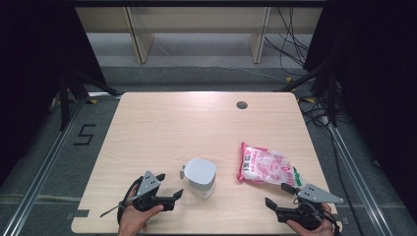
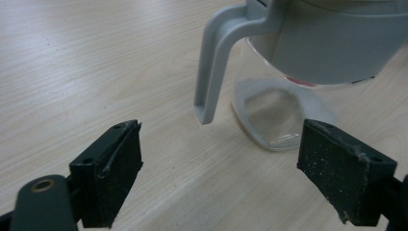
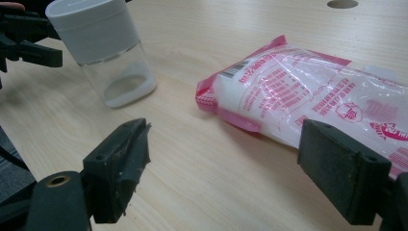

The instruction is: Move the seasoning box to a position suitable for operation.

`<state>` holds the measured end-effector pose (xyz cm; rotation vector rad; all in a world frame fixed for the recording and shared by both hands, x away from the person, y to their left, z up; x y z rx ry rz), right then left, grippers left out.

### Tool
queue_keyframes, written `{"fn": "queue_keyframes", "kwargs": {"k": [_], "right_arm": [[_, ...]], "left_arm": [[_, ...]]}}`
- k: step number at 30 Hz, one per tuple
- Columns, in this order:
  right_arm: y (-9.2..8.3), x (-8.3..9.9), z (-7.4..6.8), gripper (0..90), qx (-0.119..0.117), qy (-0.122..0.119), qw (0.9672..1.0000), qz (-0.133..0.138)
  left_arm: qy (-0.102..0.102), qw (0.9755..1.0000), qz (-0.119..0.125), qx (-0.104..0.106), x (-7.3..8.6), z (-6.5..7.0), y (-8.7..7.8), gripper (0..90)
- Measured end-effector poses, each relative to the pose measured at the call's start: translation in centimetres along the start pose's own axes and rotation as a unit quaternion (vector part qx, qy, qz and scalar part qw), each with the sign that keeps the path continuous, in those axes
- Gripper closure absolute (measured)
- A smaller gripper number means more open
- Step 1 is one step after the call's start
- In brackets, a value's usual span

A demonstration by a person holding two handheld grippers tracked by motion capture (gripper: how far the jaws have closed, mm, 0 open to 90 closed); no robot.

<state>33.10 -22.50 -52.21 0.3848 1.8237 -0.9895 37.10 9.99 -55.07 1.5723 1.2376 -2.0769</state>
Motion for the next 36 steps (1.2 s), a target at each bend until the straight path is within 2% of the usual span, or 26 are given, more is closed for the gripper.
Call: {"fn": "queue_keyframes", "kwargs": {"k": [1, 7, 9, 10, 11, 12, 13, 14, 15, 16, 17, 18, 21, 22, 23, 25, 26, 27, 28, 29, 30, 32, 33, 35, 36], "right_arm": [[0.0, -0.1, 0.2, 19.2, 0.003, -0.008, 1.0, 0.003], [0.0, -0.1, 0.1, 19.2, -0.002, -0.004, 1.0, 0.001], [-0.1, 0.0, 0.1, 19.2, 0.001, -0.008, 1.0, -0.002], [-0.1, 0.1, -0.1, 19.2, -0.004, 0.003, 1.0, -0.006], [-0.1, 0.1, -0.1, 19.2, -0.004, 0.003, 1.0, -0.006], [-0.1, 0.2, -0.3, 19.2, -0.002, 0.02, 0.9997, -0.012], [0.1, 0.0, 0.3, 19.2, 0.004, -0.013, 0.9999, -0.001], [0.1, 0.1, 0.0, 19.2, -0.002, -0.002, 1.0, -0.005], [0.1, 0.1, 0.0, 19.2, -0.002, -0.002, 1.0, -0.005], [0.1, 0.0, 0.1, 19.2, 0.0, -0.012, 0.9999, 0.0], [0.1, -0.1, 0.0, 19.2, -0.003, -0.01, 0.9999, 0.002], [0.1, 0.1, -0.1, 19.3, -0.007, 0.001, 1.0, -0.003], [0.1, 0.1, 0.0, 19.3, -0.004, -0.005, 1.0, -0.004], [0.1, 0.1, 0.0, 19.3, -0.003, -0.005, 1.0, -0.005], [0.1, 0.1, 0.1, 19.4, -0.003, -0.005, 1.0, -0.005], [0.2, 0.0, 0.1, 19.6, -0.003, -0.006, 1.0, 0.001], [0.2, 0.1, 0.3, 19.6, 0.005, -0.01, 0.9999, -0.002], [0.2, 0.1, 0.3, 19.6, 0.005, -0.01, 0.9999, -0.002], [0.3, 0.2, 0.0, 19.7, -0.001, 0.007, 1.0, -0.007], [0.1, 0.3, -0.1, 19.7, -0.001, 0.014, 0.9998, -0.013], [0.2, 0.3, -0.2, 19.7, -0.006, 0.016, 0.9998, -0.008], [0.1, 0.4, -0.2, 19.9, -0.004, 0.018, 0.9997, -0.015], [0.2, 0.1, 0.2, 20.2, 0.0, -0.01, 0.9999, -0.002], [0.2, 0.1, 0.1, 20.2, 0.0, -0.01, 1.0, -0.002], [0.3, 0.2, 0.1, 20.2, -0.001, -0.002, 1.0, -0.006]], "left_arm": [[0.002, 1.0, 0.0, 0.003, 0.0, 0.1, 0.1, 14.7], [0.013, 0.9999, 0.0, 0.005, -0.1, 0.1, 0.1, 14.8], [0.012, 0.9998, 0.011, 0.007, -0.3, 0.0, 0.1, 14.9], [0.015, 0.9998, 0.01, 0.002, -0.4, -0.3, 0.0, 15.5], [0.015, 0.9998, 0.01, 0.002, -0.4, -0.3, 0.0, 16.3], [0.014, 0.9998, 0.013, 0.004, -0.5, -0.4, 0.0, 18.0], [0.013, 0.9998, 0.014, 0.007, -0.5, -0.5, 0.0, 19.8], [0.013, 0.9997, 0.017, 0.013, -0.7, -0.8, 0.2, 22.4], [0.01, 0.9994, 0.027, 0.018, -1.0, -0.8, 0.4, 24.6], [0.007, 0.9992, 0.03, 0.025, -1.2, -0.9, 0.5, 25.0], [0.007, 0.9992, 0.03, 0.025, -1.2, -0.9, 0.5, 26.1], [0.016, 0.999, 0.028, 0.032, -1.6, -1.2, 0.7, 29.2], [0.023, 0.9984, 0.032, 0.04, -2.2, -1.2, 1.1, 31.7], [0.031, 0.9984, 0.028, 0.039, -2.4, -1.3, 1.2, 34.1], [0.054, 0.9977, 0.014, 0.037, -2.6, -1.7, 1.7, 34.4], [0.053, 0.9979, 0.006, 0.037, -2.5, -1.8, 1.9, 36.2], [0.06, 0.9976, 0.002, 0.035, -2.5, -1.9, 2.0, 38.4], [0.067, 0.9967, 0.006, 0.045, -2.6, -1.7, 2.2, 38.4], [0.066, 0.9964, 0.005, 0.052, -2.5, -1.4, 2.5, 40.4], [0.066, 0.9964, 0.005, 0.052, -2.5, -1.4, 2.5, 41.8], [0.073, 0.9958, 0.001, 0.055, -2.5, -1.4, 2.9, 41.4], [0.072, 0.9957, -0.003, 0.058, -2.6, -1.4, 3.0, 40.8], [0.065, 0.9955, 0.003, 0.068, -2.8, -1.1, 3.3, 43.9], [0.089, 0.9937, 0.002, 0.068, -3.3, -1.3, 3.8, 47.5], [0.078, 0.9945, 0.003, 0.07, -3.3, -1.1, 3.9, 49.7]]}}
Point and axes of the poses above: each handheld gripper's, and its own axes: y roughly forward along the jaws, x roughly out of its underside, z roughly to its right, the point moved 10 cm from there along y, roughly forward along the jaws, and after that the axes turned 1 degree about y, right-handed, at the moved point
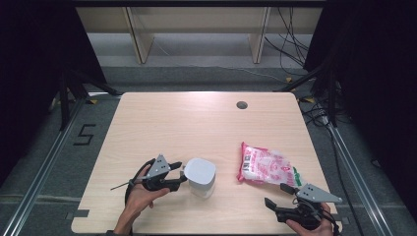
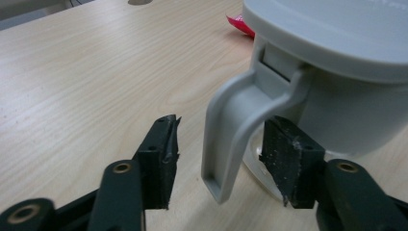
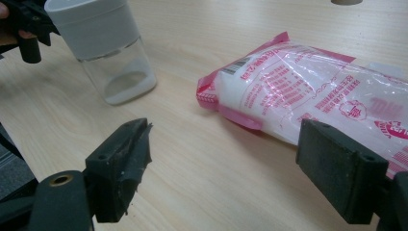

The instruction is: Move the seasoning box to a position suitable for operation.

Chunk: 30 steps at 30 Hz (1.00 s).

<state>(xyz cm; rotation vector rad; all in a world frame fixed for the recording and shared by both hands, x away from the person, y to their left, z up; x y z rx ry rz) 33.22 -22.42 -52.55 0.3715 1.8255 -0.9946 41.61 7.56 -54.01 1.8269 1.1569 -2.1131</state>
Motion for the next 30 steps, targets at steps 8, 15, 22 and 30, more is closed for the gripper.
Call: {"fn": "queue_keyframes", "kwargs": {"k": [8, 15, 22, 30], "right_arm": [[-0.1, 0.0, -0.1, 20.6, -0.004, -0.003, 1.0, -0.002], [-0.1, 0.0, -0.2, 20.6, -0.008, -0.003, 1.0, 0.001], [0.0, 0.1, -0.4, 20.6, -0.015, -0.006, 0.9999, -0.003], [0.0, 0.1, -0.3, 20.6, -0.011, -0.012, 0.9999, -0.002]], "left_arm": [[0.038, 0.9992, -0.001, 0.009, 0.0, 0.2, -0.2, 71.1], [0.021, 0.9995, 0.002, 0.025, 1.2, 1.9, -2.4, 69.8], [0.014, 0.9987, 0.018, 0.046, 1.1, 2.9, -3.5, 64.3], [0.018, 0.9963, 0.04, 0.074, 0.2, 3.5, -4.2, 59.2]]}}
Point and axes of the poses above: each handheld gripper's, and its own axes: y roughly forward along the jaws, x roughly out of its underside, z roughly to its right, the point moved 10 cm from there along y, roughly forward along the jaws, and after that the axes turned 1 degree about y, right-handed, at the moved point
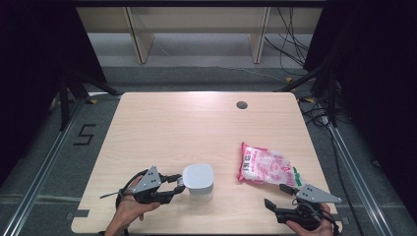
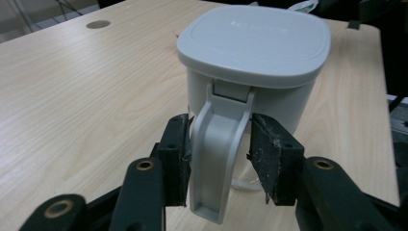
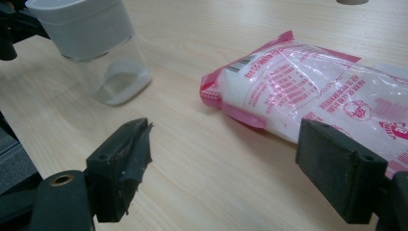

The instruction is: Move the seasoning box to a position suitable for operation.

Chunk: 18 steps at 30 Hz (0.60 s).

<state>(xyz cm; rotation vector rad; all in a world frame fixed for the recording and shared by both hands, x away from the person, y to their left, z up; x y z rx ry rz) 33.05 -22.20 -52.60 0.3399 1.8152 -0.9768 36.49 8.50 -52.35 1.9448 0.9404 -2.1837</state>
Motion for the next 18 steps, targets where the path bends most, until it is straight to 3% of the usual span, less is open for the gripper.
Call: {"fn": "queue_keyframes", "kwargs": {"k": [2, 5, 6, 7, 13, 16, 17, 18], "right_arm": [[-0.1, 0.0, -0.1, 20.6, -0.004, 0.005, 1.0, -0.002], [0.0, -0.1, 0.2, 20.6, 0.006, -0.006, 1.0, 0.002], [-0.1, 0.0, -0.1, 20.6, -0.003, 0.005, 1.0, -0.003], [-0.1, -0.1, 0.1, 20.6, 0.004, -0.003, 1.0, 0.001], [0.0, 0.0, 0.0, 20.6, 0.002, 0.0, 1.0, -0.002], [0.0, 0.0, -0.1, 20.6, -0.003, 0.002, 1.0, -0.001], [0.0, 0.0, -0.1, 20.7, -0.004, 0.003, 1.0, -0.003], [-0.1, 0.0, 0.0, 20.7, 0.002, 0.0, 1.0, 0.0]], "left_arm": [[-0.003, 1.0, 0.004, 0.006, -0.2, 0.2, -0.1, 59.4], [-0.006, 0.9998, 0.009, 0.018, -0.5, 0.6, 0.0, 60.8], [0.001, 0.9997, 0.011, 0.024, -0.6, 0.7, 0.1, 60.8], [-0.008, 0.9996, 0.014, 0.022, -0.7, 1.0, 0.2, 63.1], [0.016, 0.9995, 0.009, 0.024, -0.9, 1.5, 0.6, 67.4], [0.01, 0.9999, 0.008, 0.006, -1.0, 1.5, 0.9, 68.3], [-0.001, 1.0, 0.004, -0.004, -1.1, 1.2, 1.1, 68.5], [0.011, 0.9999, 0.001, -0.009, -1.2, 1.0, 1.3, 68.5]]}}
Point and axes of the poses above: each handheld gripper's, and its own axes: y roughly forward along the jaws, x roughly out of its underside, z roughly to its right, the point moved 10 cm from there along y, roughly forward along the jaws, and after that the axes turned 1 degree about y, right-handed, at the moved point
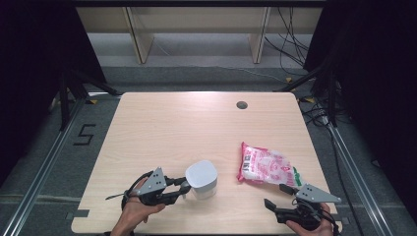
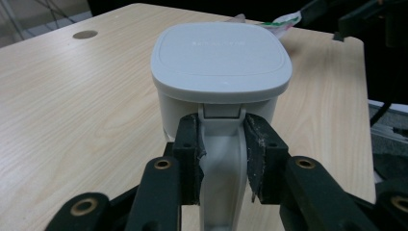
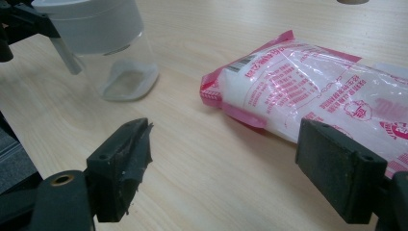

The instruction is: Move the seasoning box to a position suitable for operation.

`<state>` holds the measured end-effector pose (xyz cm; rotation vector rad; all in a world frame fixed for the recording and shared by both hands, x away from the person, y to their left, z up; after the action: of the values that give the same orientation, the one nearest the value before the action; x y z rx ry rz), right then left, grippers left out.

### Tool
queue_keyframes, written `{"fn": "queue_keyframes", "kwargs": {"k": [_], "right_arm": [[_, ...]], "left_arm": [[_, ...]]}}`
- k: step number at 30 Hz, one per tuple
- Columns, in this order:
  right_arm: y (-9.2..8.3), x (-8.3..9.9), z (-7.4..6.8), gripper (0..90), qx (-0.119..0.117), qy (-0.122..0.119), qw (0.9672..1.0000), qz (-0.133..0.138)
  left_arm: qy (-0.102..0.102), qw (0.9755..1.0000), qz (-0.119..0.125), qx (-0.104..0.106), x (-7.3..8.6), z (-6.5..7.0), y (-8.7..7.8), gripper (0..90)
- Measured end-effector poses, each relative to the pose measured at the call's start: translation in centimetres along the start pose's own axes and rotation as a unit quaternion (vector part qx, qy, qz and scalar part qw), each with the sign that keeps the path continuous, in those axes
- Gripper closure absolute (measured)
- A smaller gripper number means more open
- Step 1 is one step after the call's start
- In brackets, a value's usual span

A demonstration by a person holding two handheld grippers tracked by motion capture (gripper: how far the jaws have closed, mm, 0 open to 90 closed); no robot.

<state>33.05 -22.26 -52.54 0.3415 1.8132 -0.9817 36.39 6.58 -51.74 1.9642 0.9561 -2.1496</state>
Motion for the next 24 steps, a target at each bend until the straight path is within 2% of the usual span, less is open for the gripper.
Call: {"fn": "queue_keyframes", "kwargs": {"k": [1, 2, 3, 4, 5, 6, 7, 8, 11, 12, 13, 14, 15, 16, 17, 19, 20, 21, 22, 23, 24], "right_arm": [[0.0, 0.0, -0.2, 20.7, -0.008, 0.004, 1.0, -0.002], [0.1, 0.0, -0.2, 20.9, -0.008, 0.003, 1.0, -0.002], [0.1, 0.0, -0.2, 20.9, -0.008, 0.003, 1.0, -0.002], [0.0, 0.1, 0.0, 20.9, 0.002, 0.003, 1.0, -0.003], [-0.1, 0.2, -0.3, 20.9, 0.001, 0.021, 0.9997, -0.009], [-0.1, 0.2, -0.3, 20.9, 0.001, 0.021, 0.9997, -0.009], [0.0, 0.0, 0.2, 20.9, 0.005, -0.005, 1.0, 0.0], [0.0, 0.1, 0.0, 21.0, 0.003, 0.004, 1.0, -0.003], [0.1, 0.0, 0.1, 21.0, 0.006, -0.005, 1.0, -0.002], [0.1, 0.0, 0.0, 21.1, 0.003, -0.003, 1.0, -0.001], [0.0, 0.0, 0.0, 21.1, 0.002, -0.004, 1.0, -0.005], [0.2, 0.1, -0.1, 21.1, 0.002, 0.001, 1.0, -0.009], [0.1, 0.2, -0.2, 21.1, 0.004, 0.014, 0.9998, -0.013], [0.1, 0.2, -0.2, 21.1, 0.004, 0.014, 0.9998, -0.013], [0.1, 0.2, -0.4, 21.1, -0.001, 0.022, 0.9997, -0.01], [0.1, 0.1, -0.3, 21.1, 0.001, 0.015, 0.9999, -0.007], [0.2, 0.0, 0.1, 21.1, 0.005, -0.005, 1.0, -0.001], [0.1, 0.2, -0.4, 21.1, -0.001, 0.022, 0.9997, -0.01], [0.2, 0.1, -0.2, 21.1, -0.004, 0.01, 0.9999, -0.006], [0.2, 0.1, -0.2, 21.1, -0.005, 0.011, 0.9999, -0.005], [0.2, 0.1, -0.2, 21.1, -0.005, 0.011, 0.9999, -0.005]], "left_arm": [[0.011, 0.9999, -0.002, -0.005, -0.1, -0.2, 0.1, 68.5], [-0.007, 1.0, 0.001, -0.006, -0.1, -0.1, 0.3, 68.5], [-0.007, 1.0, 0.001, -0.006, -0.1, -0.1, 0.3, 68.5], [-0.008, 0.9999, 0.0, -0.01, -0.1, -0.3, 0.4, 68.5], [-0.01, 0.9999, 0.003, -0.008, -0.2, -0.3, 0.6, 68.5], [0.001, 1.0, -0.001, -0.009, -0.2, -0.5, 0.6, 68.5], [-0.006, 0.9999, 0.002, -0.013, -0.3, -0.6, 0.8, 68.5], [-0.002, 0.9999, -0.001, -0.015, -0.4, -0.6, 0.9, 68.5], [0.0, 0.9999, 0.001, -0.014, -0.6, -0.8, 1.3, 68.5], [0.013, 0.9998, 0.001, -0.015, -0.8, -1.1, 1.6, 68.5], [-0.002, 0.9999, 0.001, -0.016, -0.7, -1.0, 1.7, 68.5], [-0.004, 0.9999, 0.004, -0.015, -0.8, -1.0, 1.9, 68.5], [0.006, 0.9999, -0.003, -0.015, -0.8, -1.3, 2.0, 68.4], [-0.004, 0.9999, 0.002, -0.015, -0.9, -1.2, 2.3, 68.4], [-0.004, 0.9999, 0.006, -0.013, -1.1, -1.4, 2.6, 68.4], [0.004, 1.0, 0.005, -0.006, -1.1, -1.5, 2.7, 68.4], [0.011, 0.9999, 0.005, -0.007, -1.2, -1.7, 2.8, 68.4], [0.007, 0.9999, 0.009, -0.006, -1.3, -1.7, 3.0, 68.3], [0.019, 0.9998, 0.003, -0.008, -1.2, -1.9, 3.0, 68.2], [0.01, 0.9999, 0.002, -0.01, -1.2, -1.9, 3.1, 67.9], [0.015, 0.9999, 0.003, -0.008, -1.2, -2.1, 3.1, 67.9]]}}
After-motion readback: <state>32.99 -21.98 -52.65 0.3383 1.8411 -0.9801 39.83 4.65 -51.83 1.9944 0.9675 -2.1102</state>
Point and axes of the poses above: each handheld gripper's, and its own axes: y roughly forward along the jaws, x roughly out of its underside, z roughly to its right, the point moved 10 cm from there along y, roughly forward along the jaws, and after that the axes turned 1 degree about y, right-handed, at the moved point
